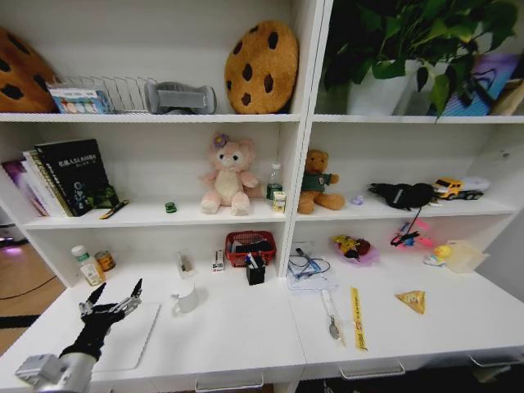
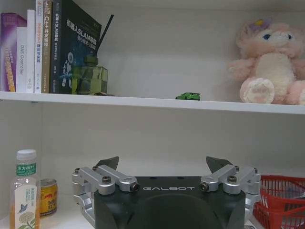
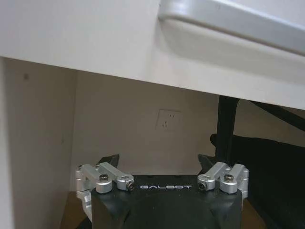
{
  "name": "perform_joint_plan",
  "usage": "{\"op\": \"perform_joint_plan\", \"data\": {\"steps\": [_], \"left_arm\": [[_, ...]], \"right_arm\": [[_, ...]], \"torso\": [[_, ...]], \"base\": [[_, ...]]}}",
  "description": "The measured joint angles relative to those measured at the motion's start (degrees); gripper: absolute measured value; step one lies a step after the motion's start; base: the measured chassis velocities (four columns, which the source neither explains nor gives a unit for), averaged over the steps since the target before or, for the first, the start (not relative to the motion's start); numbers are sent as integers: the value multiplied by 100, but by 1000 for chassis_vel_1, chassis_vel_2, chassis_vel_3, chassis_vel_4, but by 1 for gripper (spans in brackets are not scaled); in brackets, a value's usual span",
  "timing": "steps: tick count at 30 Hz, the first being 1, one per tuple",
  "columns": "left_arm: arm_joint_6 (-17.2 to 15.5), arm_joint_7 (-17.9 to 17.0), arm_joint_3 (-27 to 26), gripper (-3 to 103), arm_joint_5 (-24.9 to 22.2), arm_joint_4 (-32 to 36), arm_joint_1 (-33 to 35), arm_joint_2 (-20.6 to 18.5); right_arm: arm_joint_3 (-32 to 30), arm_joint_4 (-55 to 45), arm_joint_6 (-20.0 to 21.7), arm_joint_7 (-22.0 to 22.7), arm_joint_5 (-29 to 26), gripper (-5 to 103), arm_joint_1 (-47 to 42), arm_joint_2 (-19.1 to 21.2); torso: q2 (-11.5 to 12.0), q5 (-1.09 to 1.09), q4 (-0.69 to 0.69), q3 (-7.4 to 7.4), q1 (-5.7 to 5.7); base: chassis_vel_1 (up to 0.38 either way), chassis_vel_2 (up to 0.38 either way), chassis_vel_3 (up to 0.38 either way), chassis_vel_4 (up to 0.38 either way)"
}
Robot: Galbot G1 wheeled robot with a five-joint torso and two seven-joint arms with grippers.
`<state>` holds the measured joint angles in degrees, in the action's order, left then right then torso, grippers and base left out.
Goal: Organize the objects on the table.
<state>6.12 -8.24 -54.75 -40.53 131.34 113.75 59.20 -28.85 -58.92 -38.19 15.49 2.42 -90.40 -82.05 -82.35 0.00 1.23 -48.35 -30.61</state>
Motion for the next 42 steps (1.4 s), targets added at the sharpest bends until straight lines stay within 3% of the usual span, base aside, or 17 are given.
{"op": "perform_joint_plan", "data": {"steps": [4,17,22,30,37,42], "left_arm": [[0,0,0,100,0,0,0,0],[0,0,0,100,0,0,-1,0],[0,0,0,100,0,0,0,0],[0,0,0,100,0,0,0,0],[0,0,0,100,0,0,0,0],[0,0,0,100,0,0,0,0]], "right_arm": [[-23,-444,-99,68,195,100,-618,-92],[-91,-2147,-734,355,696,100,-2634,-60],[-136,-2943,-756,619,820,100,-3271,-74],[-293,-5362,-385,969,609,100,-4419,76],[-431,-6642,-113,1033,325,100,-4821,196],[-477,-7460,327,1034,-28,100,-5133,300]], "torso": [[0,0,1,0,0],[-1,0,0,0,0],[-1,0,1,0,1],[0,0,0,0,1],[0,0,0,0,1],[0,-1,2,0,0]], "base": [[0,0,0,0],[0,0,0,0],[0,0,0,0],[0,0,0,0],[0,0,0,0],[0,0,0,0]]}}
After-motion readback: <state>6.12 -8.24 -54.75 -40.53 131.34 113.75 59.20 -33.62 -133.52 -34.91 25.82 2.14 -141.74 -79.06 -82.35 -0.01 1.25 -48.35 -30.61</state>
